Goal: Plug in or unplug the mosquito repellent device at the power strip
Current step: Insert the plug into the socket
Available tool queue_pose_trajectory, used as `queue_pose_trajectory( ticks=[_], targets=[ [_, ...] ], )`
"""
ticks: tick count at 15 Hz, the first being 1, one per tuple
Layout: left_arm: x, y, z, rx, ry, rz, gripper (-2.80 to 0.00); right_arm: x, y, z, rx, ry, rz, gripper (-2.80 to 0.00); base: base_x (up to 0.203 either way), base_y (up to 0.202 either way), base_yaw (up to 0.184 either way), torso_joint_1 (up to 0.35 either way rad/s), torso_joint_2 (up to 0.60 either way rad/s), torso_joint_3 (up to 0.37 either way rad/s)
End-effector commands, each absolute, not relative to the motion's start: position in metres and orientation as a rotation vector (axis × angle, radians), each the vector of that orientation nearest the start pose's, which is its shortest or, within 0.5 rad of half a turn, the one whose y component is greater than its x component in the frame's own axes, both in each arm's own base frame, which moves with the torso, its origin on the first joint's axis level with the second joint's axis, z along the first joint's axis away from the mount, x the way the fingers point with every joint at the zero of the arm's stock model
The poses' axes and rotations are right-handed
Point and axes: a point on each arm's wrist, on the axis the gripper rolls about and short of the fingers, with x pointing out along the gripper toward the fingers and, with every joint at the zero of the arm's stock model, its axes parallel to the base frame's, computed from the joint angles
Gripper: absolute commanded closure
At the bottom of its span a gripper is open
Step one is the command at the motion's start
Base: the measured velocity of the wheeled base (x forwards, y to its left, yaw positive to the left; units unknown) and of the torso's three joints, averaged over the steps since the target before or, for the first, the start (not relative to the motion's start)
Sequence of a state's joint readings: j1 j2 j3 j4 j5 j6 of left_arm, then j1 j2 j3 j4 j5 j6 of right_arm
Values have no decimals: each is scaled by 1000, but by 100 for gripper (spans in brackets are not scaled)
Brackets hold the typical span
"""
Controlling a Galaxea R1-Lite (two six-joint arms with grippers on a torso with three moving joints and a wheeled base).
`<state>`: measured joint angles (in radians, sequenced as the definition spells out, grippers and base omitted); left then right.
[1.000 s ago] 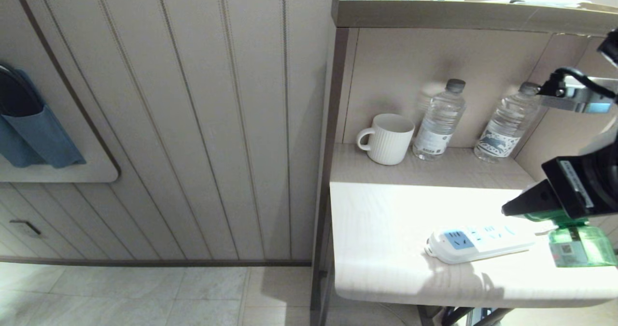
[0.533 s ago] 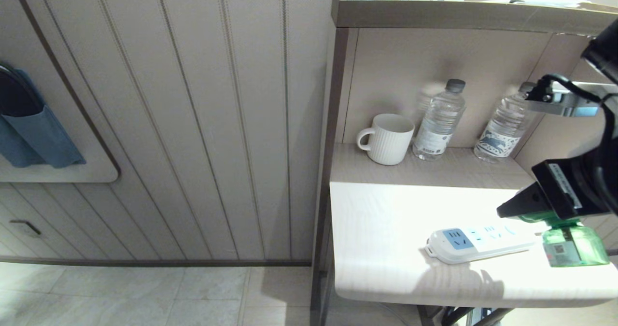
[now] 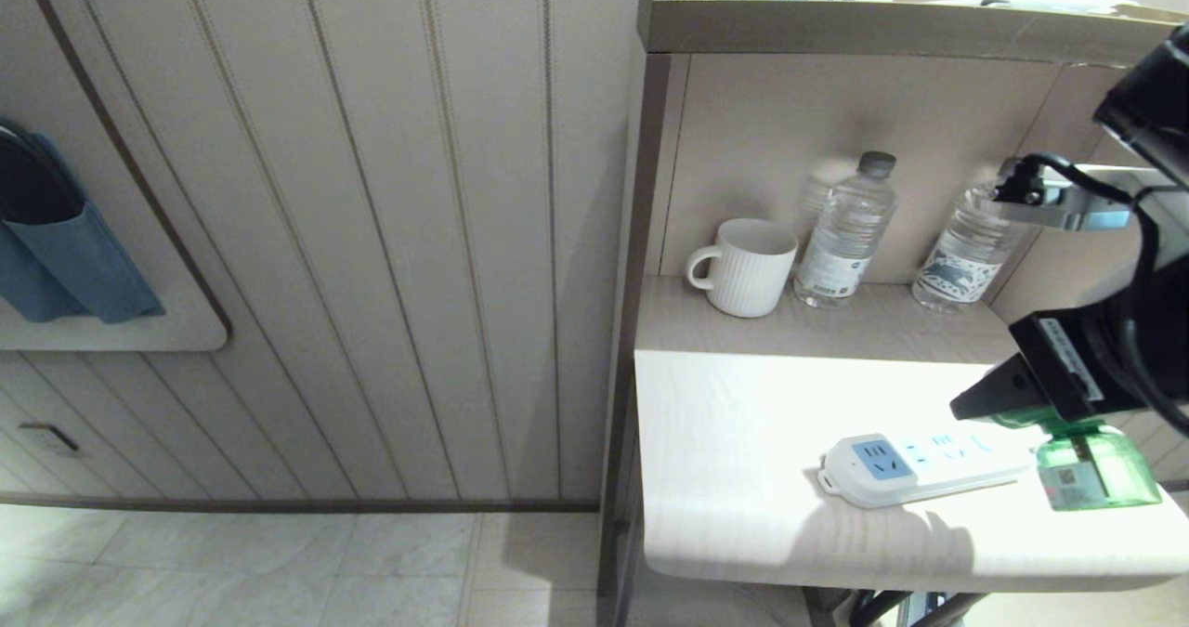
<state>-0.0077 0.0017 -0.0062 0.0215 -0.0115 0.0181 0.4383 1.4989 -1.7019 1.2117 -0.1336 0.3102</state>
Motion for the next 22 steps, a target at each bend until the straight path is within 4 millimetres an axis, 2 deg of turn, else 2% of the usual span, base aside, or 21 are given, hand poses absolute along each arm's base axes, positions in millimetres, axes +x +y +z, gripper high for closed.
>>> queue_pose_trajectory(
  ticks=[1,14,22],
  targets=[
    [-23,0,75,18,18,-19,0,171,77,322,-2,1002,122,0,0,0,0,0,0,0],
    [-23,0,75,20,24,-19,0,168,75,326,6,983,128,0,0,0,0,0,0,0],
    [-23,0,75,20,23,-20,0,173,78,320,-16,1007,134,0,0,0,0,0,0,0]
  ],
)
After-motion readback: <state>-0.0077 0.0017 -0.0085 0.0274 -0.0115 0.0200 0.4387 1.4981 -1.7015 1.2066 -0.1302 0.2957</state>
